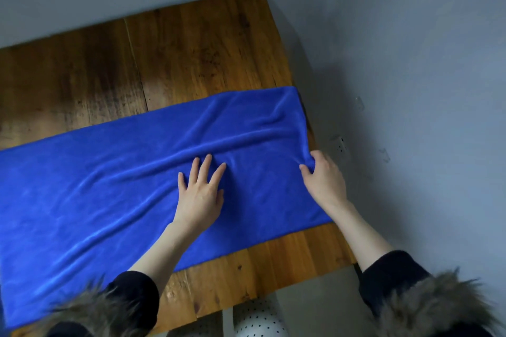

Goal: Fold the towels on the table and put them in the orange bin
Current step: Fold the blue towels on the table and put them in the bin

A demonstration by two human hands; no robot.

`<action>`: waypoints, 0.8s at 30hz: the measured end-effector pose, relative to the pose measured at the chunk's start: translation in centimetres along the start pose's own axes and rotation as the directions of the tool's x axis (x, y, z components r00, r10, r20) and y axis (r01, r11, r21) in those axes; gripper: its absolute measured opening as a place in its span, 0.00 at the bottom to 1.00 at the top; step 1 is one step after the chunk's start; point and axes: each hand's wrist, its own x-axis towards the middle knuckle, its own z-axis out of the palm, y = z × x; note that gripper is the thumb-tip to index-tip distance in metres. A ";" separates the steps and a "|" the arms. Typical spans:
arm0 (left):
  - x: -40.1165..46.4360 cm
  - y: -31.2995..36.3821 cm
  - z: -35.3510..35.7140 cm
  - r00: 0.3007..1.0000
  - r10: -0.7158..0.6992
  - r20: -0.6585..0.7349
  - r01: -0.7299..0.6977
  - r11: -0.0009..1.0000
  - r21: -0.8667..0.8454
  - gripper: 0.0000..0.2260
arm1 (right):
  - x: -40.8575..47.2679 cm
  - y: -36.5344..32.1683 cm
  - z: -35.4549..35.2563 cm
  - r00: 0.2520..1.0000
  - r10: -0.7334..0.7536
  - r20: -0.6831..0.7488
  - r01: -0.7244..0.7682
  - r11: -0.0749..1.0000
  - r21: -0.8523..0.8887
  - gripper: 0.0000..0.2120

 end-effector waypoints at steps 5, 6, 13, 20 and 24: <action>0.9 1.8 -1.6 0.984 0.079 -0.161 -0.104 0.982 -0.155 0.21 | -3.2 1.1 0.4 0.998 0.064 0.028 -0.063 0.998 -0.030 0.06; 1.5 2.5 -1.9 0.973 0.140 -0.182 -0.168 0.975 -0.148 0.22 | -3.4 1.3 0.3 0.993 0.117 0.035 -0.116 0.993 -0.017 0.06; 7.6 10.6 -3.8 0.764 0.644 -0.039 -0.636 0.761 0.127 0.35 | -3.4 1.5 -1.3 0.992 0.108 0.073 -0.121 0.969 0.214 0.06; 10.8 12.6 -4.8 0.672 0.733 0.109 -0.741 0.664 0.105 0.09 | -3.8 2.4 -2.1 0.998 0.051 -0.046 -0.039 0.973 0.227 0.09; 12.9 11.2 -7.2 0.683 0.713 0.161 -0.731 0.670 0.130 0.09 | -3.3 2.7 -2.8 0.993 0.093 -0.078 -0.077 0.980 0.184 0.09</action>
